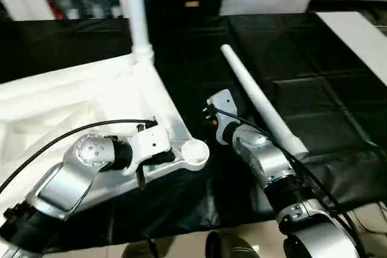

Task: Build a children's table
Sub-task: Rotate table base

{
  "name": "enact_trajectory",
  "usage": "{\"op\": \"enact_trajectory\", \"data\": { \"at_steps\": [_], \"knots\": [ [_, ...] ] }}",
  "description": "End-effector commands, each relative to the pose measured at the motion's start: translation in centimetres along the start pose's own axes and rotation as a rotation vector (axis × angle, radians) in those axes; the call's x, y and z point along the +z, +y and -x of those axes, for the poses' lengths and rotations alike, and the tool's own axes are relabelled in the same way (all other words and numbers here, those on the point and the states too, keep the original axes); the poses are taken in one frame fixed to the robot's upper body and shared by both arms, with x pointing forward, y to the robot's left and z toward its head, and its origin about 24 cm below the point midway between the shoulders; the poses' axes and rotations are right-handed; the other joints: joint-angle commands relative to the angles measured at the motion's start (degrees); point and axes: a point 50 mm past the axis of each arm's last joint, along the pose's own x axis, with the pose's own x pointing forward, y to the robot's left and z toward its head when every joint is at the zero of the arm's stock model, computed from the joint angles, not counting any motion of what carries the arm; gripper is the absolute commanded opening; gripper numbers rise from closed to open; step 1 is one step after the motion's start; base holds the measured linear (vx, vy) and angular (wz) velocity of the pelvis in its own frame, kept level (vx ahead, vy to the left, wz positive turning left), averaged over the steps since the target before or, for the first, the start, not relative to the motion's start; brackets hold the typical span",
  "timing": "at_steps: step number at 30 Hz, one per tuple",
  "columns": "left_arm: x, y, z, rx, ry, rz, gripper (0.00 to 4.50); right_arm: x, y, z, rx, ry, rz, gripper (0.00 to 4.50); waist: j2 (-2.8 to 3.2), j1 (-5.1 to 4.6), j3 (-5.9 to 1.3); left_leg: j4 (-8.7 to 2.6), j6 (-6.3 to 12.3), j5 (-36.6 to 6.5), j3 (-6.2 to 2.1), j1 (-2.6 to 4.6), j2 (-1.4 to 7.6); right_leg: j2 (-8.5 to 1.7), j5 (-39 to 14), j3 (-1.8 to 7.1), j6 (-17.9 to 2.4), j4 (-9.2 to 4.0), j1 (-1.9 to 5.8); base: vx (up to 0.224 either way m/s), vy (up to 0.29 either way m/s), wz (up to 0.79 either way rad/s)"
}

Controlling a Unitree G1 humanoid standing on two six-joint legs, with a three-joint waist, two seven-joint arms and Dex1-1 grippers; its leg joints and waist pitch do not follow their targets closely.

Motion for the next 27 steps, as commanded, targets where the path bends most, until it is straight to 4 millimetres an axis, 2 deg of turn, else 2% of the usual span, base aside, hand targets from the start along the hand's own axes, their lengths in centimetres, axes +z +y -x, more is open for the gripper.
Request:
{"op": "enact_trajectory", "data": {
  "at_steps": [1,4,5,6,7,8,9,10,11,12,14,15,17,18,19,20,21,22,23,24,25,27],
  "knots": [
    [-0.6,2.7,0.5,0.239,0.054,-0.056,0.04,-0.7,2.1,-0.4,0.094,0.017,-0.017,4.5,0.56,-0.1,-3.73,-4.14,0.84,-12.4,-0.82,0.52,2.7,-4.73,-18.5,3.86,-11.5,-4.64,2.92,0.0,0.0,0.0],
    [0.0,3.9,0.3,0.329,0.022,-0.1,0.04,-0.7,2.2,-0.3,0.093,0.014,-0.018,4.5,0.61,0.63,-3.54,-4.11,0.61,-14.1,-0.64,1.23,2.71,-4.79,-24.1,3.97,-9.5,-5.33,2.16,0.0,0.0,0.0],
    [0.2,4.2,0.2,0.344,0.005,-0.107,0.04,-0.7,2.1,-0.3,0.09,0.011,-0.017,4.5,0.58,0.62,-3.54,-4.11,0.63,-14.2,-0.62,1.18,2.67,-4.77,-24.9,3.95,-9.2,-5.39,2.19,0.0,0.0,0.0],
    [0.5,4.4,0.1,0.358,-0.011,-0.109,0.04,-0.6,2.0,-0.3,0.087,0.008,-0.016,4.5,0.8,0.87,-3.5,-4.14,0.57,-14.4,-0.6,1.32,2.6,-4.78,-27.0,3.91,-8.4,-5.71,2.03,0.0,0.0,0.0],
    [0.6,4.6,0.1,0.365,-0.021,-0.109,0.04,-0.5,1.9,-0.2,0.084,0.006,-0.016,4.5,0.66,0.81,-3.44,-4.15,0.65,-14.6,-0.61,1.14,2.42,-4.7,-28.9,3.8,-7.3,-5.92,2.04,0.0,0.0,0.0],
    [0.7,4.6,-0.1,0.366,-0.028,-0.111,0.04,-0.3,1.6,-0.1,0.072,0.0,-0.009,4.5,0.56,0.51,-3.45,-4.43,0.54,-14.4,-1.01,0.37,2.33,-4.79,-31.0,3.46,-5.7,-5.95,2.64,0.0,0.0,0.0],
    [0.7,4.6,-0.1,0.366,-0.029,-0.111,0.04,-0.2,1.5,-0.1,0.07,-0.001,-0.008,4.5,0.62,0.42,-3.46,-4.48,0.45,-14.6,-1.19,0.3,2.39,-4.95,-32.2,3.38,-4.9,-6.07,2.61,0.0,0.0,0.0],
    [0.7,4.6,-0.1,0.359,-0.031,-0.11,0.04,-0.1,1.4,-0.1,0.066,-0.003,-0.004,4.5,0.61,0.39,-3.46,-4.46,0.55,-15.1,-1.33,0.65,2.34,-5.05,-34.7,3.3,-3.8,-6.58,2.22,0.0,0.0,0.0],
    [0.7,4.4,-0.2,0.344,-0.036,-0.103,0.04,0.0,1.2,0.0,0.056,-0.008,0.008,4.5,0.69,0.3,-3.44,-4.43,0.59,-15.2,-1.39,0.65,2.35,-5.13,-35.2,3.31,-3.8,-6.6,2.12,0.0,0.0,0.0],
    [0.6,4.0,0.0,0.321,-0.045,-0.078,0.04,1.0,0.2,0.3,0.021,-0.027,0.048,4.5,0.69,0.08,-3.53,-4.63,0.51,-14.8,-1.64,0.13,2.57,-5.25,-34.3,3.21,-4.3,-6.37,2.43,0.0,0.0,0.0],
    [0.5,3.7,0.0,0.311,-0.049,-0.065,0.04,1.5,-0.3,0.5,0.004,-0.038,0.065,4.5,0.9,-0.04,-3.67,-4.61,0.45,-14.3,-1.58,0.15,2.74,-5.07,-31.5,3.29,-5.3,-6.06,2.29,0.0,0.0,0.0],
    [0.3,3.5,0.3,0.306,-0.047,-0.065,0.04,2.4,-1.0,0.8,-0.014,-0.052,0.08,4.5,1.04,0.03,-3.87,-4.52,0.62,-14.2,-1.47,0.37,2.84,-5.0,-28.9,3.42,-6.4,-5.79,2.17,0.0,0.0,0.0],
    [0.2,3.1,0.7,0.29,-0.053,-0.056,0.04,3.4,-1.8,1.1,-0.037,-0.07,0.095,4.5,1.15,0.15,-4.28,-4.42,0.85,-12.3,-1.16,0.34,3.01,-4.6,-20.3,3.61,-9.4,-4.81,2.29,0.0,0.0,0.0],
    [0.2,3.0,0.8,0.283,-0.061,-0.049,0.04,3.9,-2.1,1.3,-0.044,-0.08,0.093,4.5,1.17,0.15,-4.44,-4.32,0.97,-11.2,-1.09,0.23,3.05,-4.56,-17.5,3.64,-10.2,-4.51,2.37,0.0,0.0,0.0],
    [0.2,2.9,1.0,0.279,-0.067,-0.045,0.04,4.3,-2.3,1.4,-0.047,-0.086,0.091,4.5,1.09,0.12,-4.68,-4.04,1.49,-8.7,-0.91,-0.16,2.8,-4.42,-12.3,3.64,-11.5,-3.85,2.78,0.0,0.0,0.0],
    [0.4,2.7,1.2,0.279,-0.086,-0.023,0.04,4.8,-2.8,1.8,-0.07,-0.089,0.095,4.5,1.11,0.19,-4.81,-3.92,1.86,-7.3,-0.85,-0.2,2.78,-4.38,-9.9,3.64,-12.0,-3.6,2.84,0.055,0.012,0.03],
    [0.6,2.6,1.6,0.282,-0.113,0.005,0.04,5.4,-3.4,2.2,-0.1,-0.088,0.102,4.5,0.7,0.09,-5.17,-3.64,2.81,-4.0,-0.67,-0.26,2.72,-4.3,-4.8,3.69,-13.2,-2.86,3.14,0.054,0.004,0.02],
    [0.9,2.5,1.9,0.281,-0.145,0.035,0.04,5.8,-4.1,2.5,-0.131,-0.085,0.107,4.5,0.88,0.24,-5.52,-3.34,3.79,-0.5,-0.58,-0.47,2.55,-4.19,0.0,3.62,-14.2,-2.34,3.35,0.054,0.004,0.02],
    [1.3,2.5,2.4,0.274,-0.182,0.083,0.04,6.3,-4.9,2.9,-0.17,-0.078,0.109,4.5,0.86,0.24,-5.55,-3.19,4.29,0.6,-0.4,-0.4,2.45,-4.05,2.2,3.64,-14.7,-2.18,3.18,0.0,0.0,0.0],
    [1.6,2.3,2.8,0.269,-0.203,0.102,0.33,6.6,-5.5,3.2,-0.207,-0.064,0.112,4.5,0.67,0.31,-5.8,-3.02,5.34,2.9,-0.4,-0.65,2.35,-4.01,5.7,3.57,-15.8,-1.76,3.44,0.0,0.0,0.0],
    [1.9,2.1,3.3,0.252,-0.223,0.126,0.42,7.0,-6.5,3.7,-0.272,-0.029,0.128,4.5,0.47,0.26,-5.57,-2.99,6.17,2.8,-0.27,-0.74,2.27,-3.9,5.6,3.49,-16.1,-1.94,3.37,0.0,0.0,0.0],
    [2.1,1.8,3.7,0.236,-0.244,0.145,0.42,7.2,-7.1,4.2,-0.3,0.012,0.145,4.5,0.34,0.27,-5.26,-3.05,6.0,0.6,-0.18,-0.81,2.22,-3.98,1.4,3.42,-15.7,-2.46,3.4,0.0,0.0,0.0]
  ]
}}
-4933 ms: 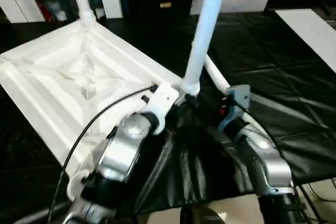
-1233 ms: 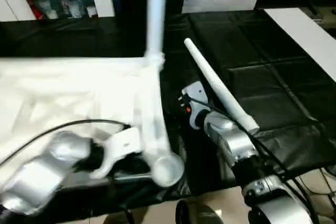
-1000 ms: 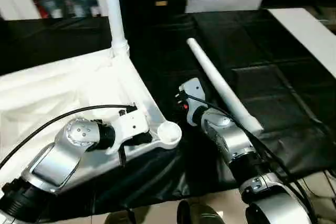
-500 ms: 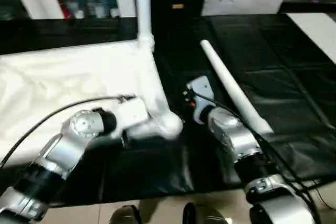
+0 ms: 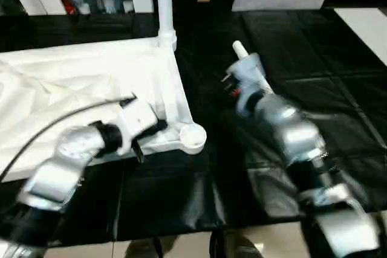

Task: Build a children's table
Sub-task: Rotate table base, then pick table leg

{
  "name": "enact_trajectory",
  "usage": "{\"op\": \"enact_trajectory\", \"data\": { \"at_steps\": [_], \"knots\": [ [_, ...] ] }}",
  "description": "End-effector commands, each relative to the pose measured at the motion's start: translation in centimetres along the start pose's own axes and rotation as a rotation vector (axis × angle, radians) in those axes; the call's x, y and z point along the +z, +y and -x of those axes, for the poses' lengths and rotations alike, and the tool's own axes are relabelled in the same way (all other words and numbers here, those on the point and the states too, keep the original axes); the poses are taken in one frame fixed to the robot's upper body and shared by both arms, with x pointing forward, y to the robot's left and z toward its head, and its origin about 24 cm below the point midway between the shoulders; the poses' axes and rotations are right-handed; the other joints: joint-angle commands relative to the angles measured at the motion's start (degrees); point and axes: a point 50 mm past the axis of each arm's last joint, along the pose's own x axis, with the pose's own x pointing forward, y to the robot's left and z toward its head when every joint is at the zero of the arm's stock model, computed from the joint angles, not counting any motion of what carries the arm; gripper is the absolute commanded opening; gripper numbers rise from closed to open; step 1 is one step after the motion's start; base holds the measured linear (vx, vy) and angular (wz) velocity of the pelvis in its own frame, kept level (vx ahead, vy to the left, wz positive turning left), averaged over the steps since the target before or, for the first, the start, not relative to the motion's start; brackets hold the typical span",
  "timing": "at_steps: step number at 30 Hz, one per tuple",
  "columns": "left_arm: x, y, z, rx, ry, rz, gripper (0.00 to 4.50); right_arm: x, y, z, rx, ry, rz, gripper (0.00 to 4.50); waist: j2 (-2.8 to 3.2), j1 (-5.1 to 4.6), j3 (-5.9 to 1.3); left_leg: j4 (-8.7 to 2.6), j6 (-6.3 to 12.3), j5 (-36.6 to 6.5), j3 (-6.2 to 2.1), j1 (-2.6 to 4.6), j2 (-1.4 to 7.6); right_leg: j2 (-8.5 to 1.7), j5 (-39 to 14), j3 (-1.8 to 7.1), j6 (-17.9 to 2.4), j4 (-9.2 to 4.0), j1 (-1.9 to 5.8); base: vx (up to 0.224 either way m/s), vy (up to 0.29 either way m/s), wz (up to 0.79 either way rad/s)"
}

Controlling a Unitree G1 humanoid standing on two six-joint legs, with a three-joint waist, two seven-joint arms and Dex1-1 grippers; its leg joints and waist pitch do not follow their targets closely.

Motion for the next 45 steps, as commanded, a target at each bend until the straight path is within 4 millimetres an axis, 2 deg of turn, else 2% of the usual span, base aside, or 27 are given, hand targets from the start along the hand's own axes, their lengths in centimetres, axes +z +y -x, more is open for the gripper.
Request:
{"op": "enact_trajectory", "data": {
  "at_steps": [1,2,3,4,5,6,7,8,9,10,12,13,15,18,19,21,23,24,27,28,29,33,37,45],
  "knots": [
    [0.4,-0.5,0.6,-0.033,-0.025,0.042,0.68,0.2,-1.1,0.5,-0.043,0.065,0.022,4.5,-0.19,-0.18,-5.1,-3.14,4.56,-1.9,-0.2,0.83,2.21,-3.97,-2.1,3.48,-14.9,-2.71,4.8,0.0,0.0,0.0],
    [0.4,-0.5,0.6,-0.033,-0.025,0.042,0.68,0.2,-1.1,0.5,-0.043,0.065,0.022,4.5,-0.12,-0.1,-4.95,-3.16,4.27,-2.9,-0.19,0.88,2.25,-4.02,-4.1,3.48,-14.4,-2.95,4.65,0.0,0.0,0.0],
    [0.8,-0.8,0.9,-0.042,-0.051,0.066,0.81,0.2,-2.0,1.1,-0.072,0.137,0.041,4.5,-0.13,-0.19,-4.76,-3.24,3.29,-5.2,-0.2,1.03,2.25,-3.98,-8.5,3.48,-13.2,-3.38,4.55,0.0,0.0,0.0],
    [0.9,-0.8,1.0,-0.042,-0.053,0.068,0.86,0.2,-2.1,1.2,-0.075,0.144,0.042,4.5,-0.13,-0.17,-4.81,-3.28,2.45,-5.6,-0.28,1.06,2.3,-4.0,-10.2,3.5,-12.3,-3.47,4.55,0.0,0.0,0.0],
    [1.2,-1.2,1.1,-0.049,-0.067,0.082,0.9,0.1,-2.7,1.8,-0.1,0.195,0.048,4.5,-0.16,-0.23,-4.74,-3.3,2.17,-6.1,-0.28,1.07,2.33,-3.97,-11.0,3.51,-12.0,-3.56,4.47,0.0,0.0,0.0],
    [1.4,-1.6,1.2,-0.062,-0.076,0.092,0.99,-0.1,-3.0,2.2,-0.116,0.232,0.041,4.5,-0.36,-0.33,-5.04,-3.2,1.74,-5.8,-0.35,1.06,2.35,-3.95,-11.4,3.52,-11.4,-3.46,4.75,0.0,0.0,0.0],
    [1.8,-2.5,1.5,-0.087,-0.088,0.127,1.12,-0.6,-3.4,3.2,-0.127,0.301,-0.007,4.5,-0.34,-0.31,-4.92,-3.2,1.53,-6.0,-0.3,1.13,2.3,-3.86,-12.2,3.54,-11.0,-3.6,4.53,0.0,0.0,0.0],
    [1.8,-2.5,1.5,-0.087,-0.088,0.127,1.12,-0.6,-3.4,3.2,-0.127,0.301,-0.007,4.5,-0.24,-0.35,-4.82,-3.18,1.28,-6.1,-0.27,1.12,2.28,-3.75,-12.3,3.59,-10.8,-3.56,4.58,0.0,0.0,0.0],
    [1.9,-3.1,1.8,-0.095,-0.091,0.166,1.22,-1.2,-3.6,4.0,-0.127,0.348,-0.046,4.5,-0.33,-0.28,-4.76,-3.2,1.23,-6.5,-0.3,1.05,2.33,-3.84,-13.5,3.55,-10.2,-3.79,4.42,0.0,0.0,0.0],
    [1.9,-3.3,1.8,-0.092,-0.091,0.178,1.33,-1.5,-3.6,4.2,-0.129,0.364,-0.057,4.5,-0.13,-0.2,-4.88,-3.1,0.96,-6.6,-0.3,1.18,2.31,-3.78,-13.6,3.58,-10.0,-3.78,4.46,0.0,0.0,0.0],
    [1.9,-3.4,1.9,-0.078,-0.089,0.201,1.43,-1.8,-3.7,4.5,-0.133,0.383,-0.084,4.5,-0.33,-0.17,-4.78,-3.06,0.8,-7.5,-0.25,1.08,2.14,-3.73,-15.7,3.56,-9.2,-4.15,4.36,0.0,0.0,0.0],
    [1.9,-3.4,1.8,-0.05,-0.092,0.219,1.66,-2.0,-3.8,4.6,-0.137,0.39,-0.104,4.5,0.21,-0.08,-4.84,-2.98,0.55,-7.9,-0.33,1.15,2.08,-3.73,-16.7,3.55,-8.9,-4.19,4.27,0.0,0.0,0.0],
    [1.7,-3.2,1.5,0.026,-0.098,0.26,1.79,-2.3,-3.9,4.9,-0.125,0.394,-0.137,4.5,-0.04,-0.29,-4.87,-2.96,0.05,-8.5,-0.39,0.95,2.07,-3.5,-17.0,3.43,-8.5,-4.28,4.44,0.0,0.0,0.0],
    [1.1,-3.0,0.8,0.135,-0.048,0.287,2.01,-2.6,-3.6,5.3,-0.106,0.42,-0.161,4.5,-0.13,-0.14,-4.91,-2.87,0.12,-9.2,-0.43,1.19,2.12,-3.36,-17.7,3.43,-7.8,-4.53,4.28,0.0,0.0,0.0],
    [1.1,-3.1,0.8,0.132,-0.043,0.288,2.09,-2.7,-3.5,5.4,-0.104,0.432,-0.161,4.5,-0.25,-0.18,-4.95,-2.93,0.33,-8.9,-0.55,0.96,1.99,-3.43,-18.1,3.35,-7.4,-4.47,4.45,0.0,0.0,0.0],
    [1.2,-3.6,0.7,0.103,-0.043,0.284,2.27,-3.3,-3.5,5.7,-0.113,0.48,-0.163,4.5,-0.34,-0.09,-4.93,-2.83,0.6,-8.9,-0.49,1.1,1.81,-3.48,-19.9,3.34,-6.7,-4.85,4.27,0.0,0.0,0.0],
    [1.5,-4.3,0.7,0.044,-0.046,0.271,2.39,-4.1,-3.6,6.0,-0.11,0.531,-0.171,4.5,-0.29,-0.04,-4.95,-2.82,0.63,-8.7,-0.51,1.13,1.87,-3.45,-20.1,3.3,-6.8,-4.85,4.16,0.0,0.0,0.0],
    [1.5,-4.5,0.7,0.031,-0.044,0.261,2.39,-4.3,-3.6,6.0,-0.109,0.538,-0.17,4.5,-0.65,0.04,-4.97,-2.83,0.79,-8.5,-0.55,1.08,1.91,-3.56,-20.2,3.29,-6.6,-4.75,4.21,0.0,0.0,0.0],
    [1.7,-5.1,0.8,-0.027,-0.034,0.233,2.39,-5.0,-3.6,6.2,-0.1,0.57,-0.189,4.5,-0.52,-0.02,-5.0,-2.73,0.89,-8.1,-0.47,1.06,1.93,-3.53,-19.1,3.3,-6.8,-4.73,4.11,0.0,0.0,0.0],
    [1.7,-5.1,0.8,-0.028,-0.034,0.233,2.47,-5.0,-3.6,6.2,-0.1,0.57,-0.189,4.2,-0.48,0.02,-5.03,-2.73,0.93,-7.8,-0.49,1.0,1.92,-3.53,-18.7,3.28,-7.0,-4.65,4.14,0.0,0.0,0.0],
    [1.7,-5.4,1.0,-0.056,-0.021,0.22,2.47,-5.3,-3.6,6.2,-0.087,0.581,-0.215,4.2,-0.71,-0.06,-5.04,-2.7,0.97,-7.8,-0.42,1.0,1.93,-3.49,-18.5,3.31,-7.0,-4.63,4.14,0.0,0.0,0.0],
    [1.8,-5.9,1.2,-0.1,0.001,0.197,2.47,-5.8,-3.7,6.3,-0.082,0.609,-0.227,3.75,-0.52,-0.04,-5.1,-2.67,0.88,-7.1,-0.45,0.97,1.98,-3.53,-17.2,3.32,-7.6,-4.37,4.23,0.0,0.0,0.0],
    [1.9,-5.9,1.2,-0.101,0.003,0.198,2.47,-5.9,-3.6,6.4,-0.074,0.628,-0.246,3.55,-0.44,-0.06,-5.1,-2.69,0.35,-7.9,-0.45,1.12,1.97,-3.42,-17.0,3.3,-8.1,-4.4,4.21,0.0,0.0,0.0],
    [1.9,-6.1,1.4,-0.136,0.02,0.193,2.47,-5.5,-3.2,6.6,-0.027,0.636,-0.267,2.81,-0.74,-0.06,-5.1,-2.72,-0.13,-9.0,-0.57,1.19,2.02,-3.51,-18.9,3.26,-7.2,-4.59,4.21,0.0,0.0,0.0]
  ]
}}
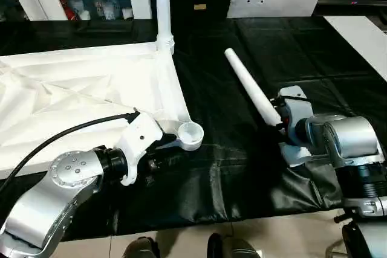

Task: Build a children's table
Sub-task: Pick table leg

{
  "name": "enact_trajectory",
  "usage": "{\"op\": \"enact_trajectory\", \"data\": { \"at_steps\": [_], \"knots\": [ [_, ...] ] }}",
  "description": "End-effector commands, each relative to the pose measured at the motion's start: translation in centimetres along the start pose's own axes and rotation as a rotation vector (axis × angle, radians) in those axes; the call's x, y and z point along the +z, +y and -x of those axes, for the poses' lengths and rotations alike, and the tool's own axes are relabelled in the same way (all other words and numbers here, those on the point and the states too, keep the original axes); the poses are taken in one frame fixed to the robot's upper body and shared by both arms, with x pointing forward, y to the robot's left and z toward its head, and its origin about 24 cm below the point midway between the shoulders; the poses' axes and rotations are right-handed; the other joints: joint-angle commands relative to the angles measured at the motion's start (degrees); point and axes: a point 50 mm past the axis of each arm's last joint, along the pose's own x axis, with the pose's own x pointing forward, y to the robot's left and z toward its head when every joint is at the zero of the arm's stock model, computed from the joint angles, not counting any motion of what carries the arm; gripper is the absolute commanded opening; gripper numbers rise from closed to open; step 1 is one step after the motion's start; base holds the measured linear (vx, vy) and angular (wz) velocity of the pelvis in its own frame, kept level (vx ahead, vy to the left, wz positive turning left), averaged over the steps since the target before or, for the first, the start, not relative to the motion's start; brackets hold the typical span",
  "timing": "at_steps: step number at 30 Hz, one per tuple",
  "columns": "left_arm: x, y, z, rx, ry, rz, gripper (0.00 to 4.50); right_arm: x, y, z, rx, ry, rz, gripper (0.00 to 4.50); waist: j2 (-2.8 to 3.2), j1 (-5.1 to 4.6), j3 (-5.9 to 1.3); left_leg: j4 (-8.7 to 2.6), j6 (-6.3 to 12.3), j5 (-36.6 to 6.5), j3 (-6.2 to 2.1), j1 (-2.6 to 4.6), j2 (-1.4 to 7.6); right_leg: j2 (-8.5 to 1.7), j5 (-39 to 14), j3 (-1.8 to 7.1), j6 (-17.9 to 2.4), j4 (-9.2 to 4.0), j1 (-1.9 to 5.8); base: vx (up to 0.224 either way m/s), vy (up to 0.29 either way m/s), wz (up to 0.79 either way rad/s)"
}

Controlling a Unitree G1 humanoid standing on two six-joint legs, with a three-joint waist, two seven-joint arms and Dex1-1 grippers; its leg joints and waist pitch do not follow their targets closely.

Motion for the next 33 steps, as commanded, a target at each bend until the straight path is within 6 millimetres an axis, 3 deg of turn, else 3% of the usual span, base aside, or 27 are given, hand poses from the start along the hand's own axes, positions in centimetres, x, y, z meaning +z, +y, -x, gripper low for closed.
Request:
{"op": "enact_trajectory", "data": {
  "at_steps": [1,9,21,23,25,26,27,28,29,30,31,33],
  "knots": [
    [0.1,-0.5,0.0,-0.034,0.014,-0.01,2.47,0.0,0.2,0.2,0.029,0.009,0.001,2.78,0.04,0.0,-4.61,-3.23,0.32,-9.4,-0.52,0.64,1.91,-3.51,-19.4,3.19,-7.7,-4.84,3.68,0.0,0.0,0.0],
    [-0.1,-0.6,0.2,-0.033,0.026,-0.007,2.47,-0.3,0.1,0.3,0.037,0.009,-0.031,2.05,0.15,0.05,-4.7,-3.18,0.11,-9.2,-0.52,0.6,1.91,-3.52,-18.7,3.19,-7.9,-4.77,3.75,0.0,0.0,0.0],
    [0.0,-0.1,0.1,-0.019,0.012,0.046,2.47,-0.2,-0.2,0.3,0.057,-0.023,-0.104,1.88,0.35,-0.03,-4.74,-3.1,0.01,-9.0,-0.45,0.6,1.77,-3.42,-17.7,3.19,-8.5,-4.7,3.83,0.0,0.0,0.0],
    [0.5,1.0,-0.5,0.041,-0.035,0.082,2.47,0.0,-0.3,0.5,0.097,-0.085,-0.171,1.88,1.17,0.06,-4.94,-2.97,-0.11,-9.3,-0.45,0.72,1.68,-3.32,-17.3,3.19,-8.7,-4.81,3.88,0.0,0.0,0.0],
    [0.6,1.3,-0.6,0.057,-0.044,0.078,2.47,0.1,-0.4,0.6,0.106,-0.11,-0.19,1.88,0.79,0.07,-5.07,-3.04,0.1,-9.4,-0.55,0.67,1.71,-3.29,-16.6,3.04,-8.8,-4.77,4.04,0.0,0.0,0.0],
    [0.8,1.9,-0.9,0.094,-0.073,0.111,2.65,0.6,-0.4,0.7,0.133,-0.203,-0.208,1.88,0.76,0.07,-5.02,-3.09,0.12,-9.6,-0.59,0.63,1.73,-3.31,-17.0,3.0,-8.7,-4.77,4.06,0.0,0.0,0.0],
    [1.1,2.5,-1.3,0.131,-0.109,0.148,2.75,1.3,-0.2,1.1,0.186,-0.331,-0.227,1.88,2.05,0.12,-5.16,-2.86,0.0,-10.4,-0.45,1.03,1.82,-3.42,-17.3,3.04,-8.6,-5.12,3.67,0.0,0.0,0.0],
    [1.3,2.9,-1.6,0.152,-0.133,0.175,2.82,1.8,-0.2,1.5,0.219,-0.418,-0.237,1.88,1.36,0.05,-5.25,-2.78,0.16,-11.3,-0.37,1.08,1.68,-3.27,-17.8,2.9,-8.5,-5.31,3.81,0.0,0.0,0.0],
    [1.6,3.1,-1.7,0.156,-0.148,0.188,2.82,2.0,0.0,1.7,0.248,-0.449,-0.251,1.88,1.49,0.04,-5.51,-2.91,0.62,-10.5,-0.56,0.65,1.66,-3.4,-17.5,2.8,-8.5,-5.07,4.27,0.0,0.0,0.0],
    [1.9,3.3,-1.9,0.161,-0.169,0.206,2.82,2.2,0.1,2.0,0.287,-0.494,-0.271,1.88,2.12,0.01,-5.66,-2.76,0.98,-10.9,-0.49,1.02,1.65,-3.24,-17.4,2.7,-8.8,-5.39,4.02,0.0,0.0,0.0],
    [2.2,3.4,-2.1,0.157,-0.192,0.217,3.01,2.4,0.3,2.2,0.334,-0.52,-0.3,1.88,1.92,-0.01,-5.63,-2.79,1.1,-10.8,-0.63,0.94,1.67,-3.2,-17.2,2.62,-8.9,-5.24,4.12,0.0,0.0,0.0],
    [3.6,3.7,-2.6,0.13,-0.275,0.253,3.23,2.7,1.2,3.1,0.508,-0.613,-0.376,1.88,2.67,0.05,-5.64,-2.84,1.78,-11.6,-0.77,1.03,1.51,-3.23,-19.4,2.34,-8.8,-5.41,4.27,0.0,0.0,0.0]
  ]
}}
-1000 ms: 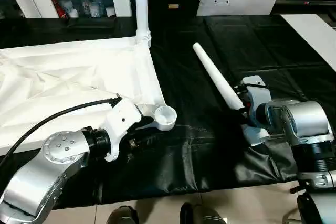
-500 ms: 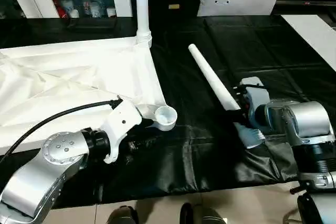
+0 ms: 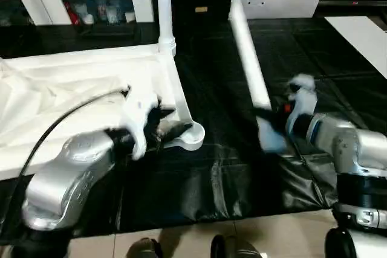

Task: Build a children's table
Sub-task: Pick table leg

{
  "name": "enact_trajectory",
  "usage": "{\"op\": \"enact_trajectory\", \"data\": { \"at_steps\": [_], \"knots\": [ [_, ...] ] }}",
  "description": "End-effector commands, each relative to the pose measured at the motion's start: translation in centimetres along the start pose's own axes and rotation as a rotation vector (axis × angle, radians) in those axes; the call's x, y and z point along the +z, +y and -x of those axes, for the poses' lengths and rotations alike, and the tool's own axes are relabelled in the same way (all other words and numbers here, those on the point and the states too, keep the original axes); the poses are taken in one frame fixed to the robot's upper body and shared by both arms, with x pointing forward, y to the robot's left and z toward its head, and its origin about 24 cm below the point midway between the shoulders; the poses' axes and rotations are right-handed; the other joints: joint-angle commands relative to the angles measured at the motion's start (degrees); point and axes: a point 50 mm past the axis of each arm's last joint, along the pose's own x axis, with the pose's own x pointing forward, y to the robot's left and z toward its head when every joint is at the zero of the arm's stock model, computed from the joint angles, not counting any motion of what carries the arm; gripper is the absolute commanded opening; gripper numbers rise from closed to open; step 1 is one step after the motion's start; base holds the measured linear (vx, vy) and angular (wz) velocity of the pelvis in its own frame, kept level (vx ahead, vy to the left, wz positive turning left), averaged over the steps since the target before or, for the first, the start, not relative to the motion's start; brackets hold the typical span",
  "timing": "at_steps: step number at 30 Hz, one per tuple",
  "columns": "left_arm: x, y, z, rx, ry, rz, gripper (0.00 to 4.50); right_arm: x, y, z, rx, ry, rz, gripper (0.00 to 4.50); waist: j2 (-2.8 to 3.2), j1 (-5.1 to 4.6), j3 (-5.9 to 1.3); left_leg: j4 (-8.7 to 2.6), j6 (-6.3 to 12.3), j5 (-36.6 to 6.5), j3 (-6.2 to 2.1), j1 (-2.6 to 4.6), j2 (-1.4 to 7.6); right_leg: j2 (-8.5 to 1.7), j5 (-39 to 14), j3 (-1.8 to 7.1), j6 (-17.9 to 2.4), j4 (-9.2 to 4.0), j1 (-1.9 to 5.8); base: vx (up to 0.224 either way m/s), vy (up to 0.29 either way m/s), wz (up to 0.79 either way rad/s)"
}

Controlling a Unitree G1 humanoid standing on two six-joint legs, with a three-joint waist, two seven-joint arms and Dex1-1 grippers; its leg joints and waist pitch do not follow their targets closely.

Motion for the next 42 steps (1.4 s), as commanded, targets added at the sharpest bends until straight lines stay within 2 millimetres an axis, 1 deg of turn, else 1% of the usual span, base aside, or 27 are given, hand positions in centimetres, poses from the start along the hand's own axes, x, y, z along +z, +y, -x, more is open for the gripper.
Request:
{"op": "enact_trajectory", "data": {
  "at_steps": [1,2,3,4,5,7,9,10,11,13,14,15,17,18,19,21,22,25,27,29,33,34,36,38,39,41,42],
  "knots": [
    [1.1,0.1,-0.4,-0.012,-0.063,0.033,3.23,1.0,1.1,0.7,0.145,-0.106,-0.066,1.88,0.72,-0.08,-4.79,-3.11,2.16,-12.5,-0.28,0.89,1.21,-3.16,-21.6,2.47,-8.3,-5.9,3.38,0.0,0.0,0.0],
    [2.1,0.0,-1.1,-0.035,-0.121,0.076,3.23,1.2,1.7,1.0,0.251,-0.157,-0.118,1.88,0.52,0.15,-5.17,-2.92,2.54,-12.5,-0.36,0.86,1.04,-3.3,-23.3,2.27,-7.8,-6.01,3.69,0.0,0.0,0.0],
    [2.9,-0.2,-1.6,-0.051,-0.168,0.116,3.23,1.3,2.2,1.3,0.334,-0.196,-0.144,1.88,0.45,0.26,-5.34,-2.98,2.55,-11.9,-0.53,0.72,1.25,-3.45,-23.3,2.23,-7.7,-5.85,3.87,0.0,0.0,0.0],
    [3.7,-0.3,-2.0,-0.065,-0.218,0.164,3.23,1.3,2.6,1.6,0.398,-0.22,-0.153,1.88,0.6,0.43,-5.35,-2.94,2.75,-11.1,-0.58,0.69,1.3,-3.42,-23.7,2.09,-7.3,-6.01,3.7,0.0,0.0,0.0],
    [4.3,-0.4,-2.4,-0.078,-0.256,0.207,3.23,1.3,3.0,1.8,0.447,-0.236,-0.163,1.88,0.62,0.62,-5.53,-2.86,2.94,-10.6,-0.59,0.54,1.28,-3.45,-23.5,1.95,-7.3,-6.08,3.91,0.0,0.0,0.0],
    [5.5,-0.6,-3.0,-0.11,-0.324,0.291,3.23,1.4,3.5,2.1,0.518,-0.256,-0.18,1.88,0.57,0.74,-5.7,-2.73,2.97,-10.3,-0.61,0.55,1.25,-3.4,-23.6,1.81,-7.5,-6.03,3.88,0.0,0.0,0.0],
    [6.2,-0.8,-3.4,-0.135,-0.363,0.344,3.23,1.4,3.7,2.1,0.546,-0.263,-0.193,1.88,0.22,0.69,-5.71,-2.73,3.25,-9.4,-0.57,0.11,0.93,-3.35,-24.9,1.63,-6.6,-6.2,4.13,0.0,0.0,0.0],
    [7.2,-1.1,-3.8,-0.187,-0.414,0.42,3.23,1.3,4.2,2.1,0.589,-0.258,-0.203,1.87,0.01,0.63,-5.62,-2.59,3.18,-9.5,-0.39,0.27,0.76,-3.27,-26.9,1.59,-5.7,-6.58,3.85,0.0,0.0,0.0],
    [7.5,-1.2,-4.1,-0.207,-0.42,0.438,3.23,1.3,4.4,2.1,0.608,-0.262,-0.206,1.87,0.41,0.84,-5.54,-2.6,3.33,-9.4,-0.52,0.38,0.71,-3.32,-28.1,1.49,-5.0,-6.85,3.67,0.0,0.0,0.0],
    [7.8,-1.4,-4.3,-0.231,-0.42,0.449,3.23,1.2,4.8,2.0,0.626,-0.261,-0.203,1.87,0.23,0.76,-5.51,-2.68,3.49,-9.6,-0.62,0.28,0.63,-3.21,-29.5,1.27,-3.6,-7.09,3.67,0.0,0.0,0.0],
    [8.1,-1.6,-4.6,-0.25,-0.424,0.466,3.23,1.1,5.1,2.1,0.643,-0.262,-0.201,1.87,0.41,0.72,-5.46,-2.75,3.44,-9.6,-0.68,0.25,0.65,-3.18,-29.9,1.21,-3.2,-7.14,3.65,0.0,0.0,0.0],
    [8.4,-1.8,-4.8,-0.269,-0.432,0.493,3.23,1.2,5.3,2.2,0.666,-0.266,-0.207,1.87,0.51,0.8,-5.56,-2.71,3.37,-9.8,-0.65,0.56,0.71,-3.12,-30.2,1.18,-2.5,-7.36,3.4,0.0,0.0,0.0],
    [8.6,-1.9,-5.0,-0.28,-0.43,0.505,3.23,1.2,5.4,2.4,0.677,-0.267,-0.208,1.87,0.51,0.84,-5.7,-2.91,3.52,-9.1,-0.83,0.3,0.87,-3.12,-28.7,1.04,-2.5,-7.22,3.67,0.0,0.0,0.0],
    [8.6,-2.0,-5.0,-0.285,-0.426,0.511,3.23,1.2,5.4,2.4,0.68,-0.267,-0.207,1.87,0.61,0.8,-5.89,-3.05,3.68,-8.7,-0.93,0.35,1.15,-3.11,-27.1,1.05,-3.0,-7.03,3.66,0.0,0.0,0.0],
    [8.7,-2.0,-5.1,-0.287,-0.42,0.511,3.23,1.2,5.5,2.5,0.687,-0.268,-0.207,1.87,1.06,0.81,-5.84,-3.13,3.66,-8.5,-1.01,0.33,1.23,-3.16,-26.0,1.09,-3.4,-6.88,3.67,0.0,0.0,0.0],
    [8.7,-2.0,-5.2,-0.287,-0.417,0.511,3.23,1.2,5.5,2.5,0.692,-0.269,-0.208,1.87,0.76,0.74,-5.92,-3.15,4.12,-8.0,-0.93,0.19,1.28,-3.17,-23.8,1.25,-4.4,-6.8,3.74,0.0,0.0,0.0],
    [8.7,-2.1,-5.5,-0.292,-0.406,0.535,3.23,1.1,5.9,3.0,0.727,-0.269,-0.207,1.87,1.68,0.78,-5.97,-3.09,4.18,-7.9,-0.92,0.26,1.24,-3.18,-23.2,1.3,-4.9,-6.75,3.67,0.0,0.0,0.0],
    [8.6,-2.2,-5.9,-0.302,-0.395,0.552,3.23,0.8,6.4,3.5,0.767,-0.255,-0.197,1.87,1.58,0.88,-6.24,-3.06,5.22,-6.4,-0.91,-0.02,1.34,-3.27,-20.1,1.36,-6.0,-6.56,3.96,0.0,0.0,0.0],
    [8.6,-2.3,-6.0,-0.316,-0.394,0.558,3.23,0.6,6.5,3.6,0.775,-0.242,-0.19,1.87,1.96,1.03,-6.52,-2.94,5.41,-5.5,-0.95,-0.05,1.42,-3.46,-19.3,1.41,-6.4,-6.34,4.04,0.0,0.0,0.0],
    [8.1,-2.5,-6.5,-0.319,-0.34,0.513,3.23,-0.2,6.8,3.7,0.794,-0.204,-0.161,1.87,2.04,1.25,-6.61,-2.94,5.5,-4.7,-0.96,-0.14,1.56,-3.5,-17.8,1.41,-6.6,-6.36,4.04,0.0,0.0,0.0],
    [7.8,-2.6,-6.4,-0.342,-0.337,0.49,3.23,-1.0,6.8,3.4,0.758,-0.153,-0.128,1.87,1.8,1.54,-6.59,-2.99,5.19,-5.1,-0.93,-0.28,1.53,-3.83,-19.0,1.43,-6.5,-6.3,4.19,0.0,0.0,0.0],
    [7.9,-2.8,-6.2,-0.367,-0.352,0.485,2.99,-1.3,6.7,3.2,0.743,-0.138,-0.117,1.87,1.83,1.48,-6.46,-3.07,4.93,-5.5,-0.89,-0.29,1.5,-3.76,-20.2,1.43,-6.2,-6.44,4.11,0.0,0.0,0.0],
    [7.8,-3.3,-5.4,-0.443,-0.374,0.447,2.93,-1.8,6.6,2.8,0.715,-0.11,-0.096,1.87,1.31,1.36,-6.43,-3.1,4.66,-6.3,-0.82,-0.37,1.53,-3.94,-22.4,1.45,-5.7,-6.65,4.12,0.0,0.0,0.0],
    [7.6,-3.3,-5.2,-0.45,-0.366,0.422,2.85,-1.9,6.6,2.7,0.712,-0.105,-0.092,1.87,1.57,1.26,-6.27,-3.17,4.5,-7.0,-0.76,-0.24,1.49,-3.9,-24.6,1.47,-4.7,-6.85,3.83,0.0,0.0,0.0],
    [6.9,-3.5,-5.1,-0.458,-0.338,0.389,2.73,-2.4,6.7,2.5,0.712,-0.079,-0.068,1.87,1.19,1.17,-6.28,-3.22,4.47,-7.3,-0.76,-0.15,1.51,-3.82,-25.5,1.48,-4.1,-7.03,3.74,0.0,0.0,0.0],
    [6.3,-3.6,-4.9,-0.464,-0.317,0.391,2.55,-2.8,6.8,2.4,0.717,-0.055,-0.042,1.87,1.45,1.3,-6.23,-3.35,4.05,-7.6,-0.91,-0.05,1.86,-4.01,-26.0,1.54,-3.7,-6.82,3.57,0.0,0.0,0.0],
    [6.1,-3.7,-4.8,-0.475,-0.31,0.402,2.53,-3.1,6.9,2.3,0.717,-0.043,-0.03,1.87,0.69,0.96,-6.15,-3.36,3.86,-8.3,-0.69,-0.07,1.75,-3.82,-26.5,1.58,-3.2,-7.0,3.49,0.0,0.0,0.0]
  ]
}}
